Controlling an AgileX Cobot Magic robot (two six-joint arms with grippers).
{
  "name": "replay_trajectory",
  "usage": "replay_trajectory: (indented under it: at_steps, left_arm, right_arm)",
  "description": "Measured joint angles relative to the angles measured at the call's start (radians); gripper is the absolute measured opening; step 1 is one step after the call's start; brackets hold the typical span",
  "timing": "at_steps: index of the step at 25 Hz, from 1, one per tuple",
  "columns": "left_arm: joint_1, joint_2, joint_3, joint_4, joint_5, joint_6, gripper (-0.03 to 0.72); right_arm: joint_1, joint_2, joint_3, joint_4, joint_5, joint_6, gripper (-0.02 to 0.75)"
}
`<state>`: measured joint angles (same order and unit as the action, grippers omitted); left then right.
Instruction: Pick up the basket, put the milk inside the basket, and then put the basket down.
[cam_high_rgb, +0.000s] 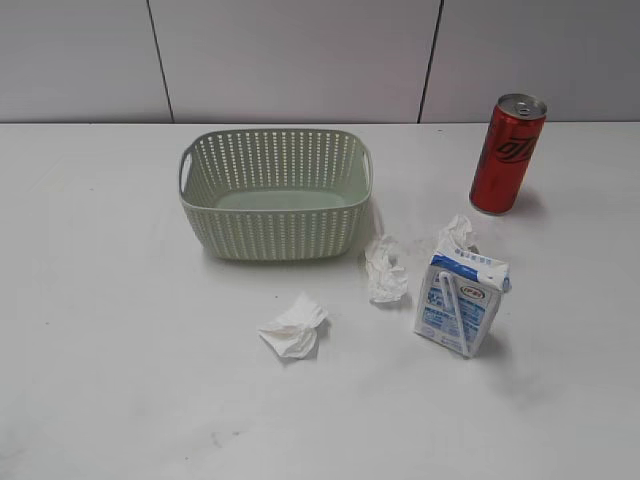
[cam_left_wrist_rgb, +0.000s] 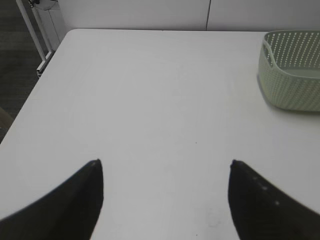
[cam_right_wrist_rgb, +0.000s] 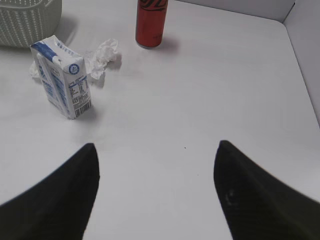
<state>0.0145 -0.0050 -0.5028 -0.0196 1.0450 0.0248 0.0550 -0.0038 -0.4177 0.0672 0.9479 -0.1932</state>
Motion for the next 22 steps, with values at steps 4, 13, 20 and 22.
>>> replay_trajectory:
  at_steps: [4, 13, 20, 22]
  left_arm:
    - [0.000, 0.000, 0.000, 0.000, 0.000, 0.000, 0.587]
    - [0.000, 0.085, -0.032, 0.001, -0.051, 0.010, 0.587]
    - [0.000, 0.299, -0.104, 0.001, -0.202, 0.018, 0.586]
    - [0.000, 0.379, -0.130, -0.001, -0.255, 0.018, 0.586]
  right_arm:
    - [0.000, 0.000, 0.000, 0.000, 0.000, 0.001, 0.563]
    - [0.000, 0.000, 0.000, 0.000, 0.000, 0.001, 0.563]
    - [0.000, 0.000, 0.000, 0.000, 0.000, 0.000, 0.563]
    - [0.000, 0.000, 0.000, 0.000, 0.000, 0.000, 0.563]
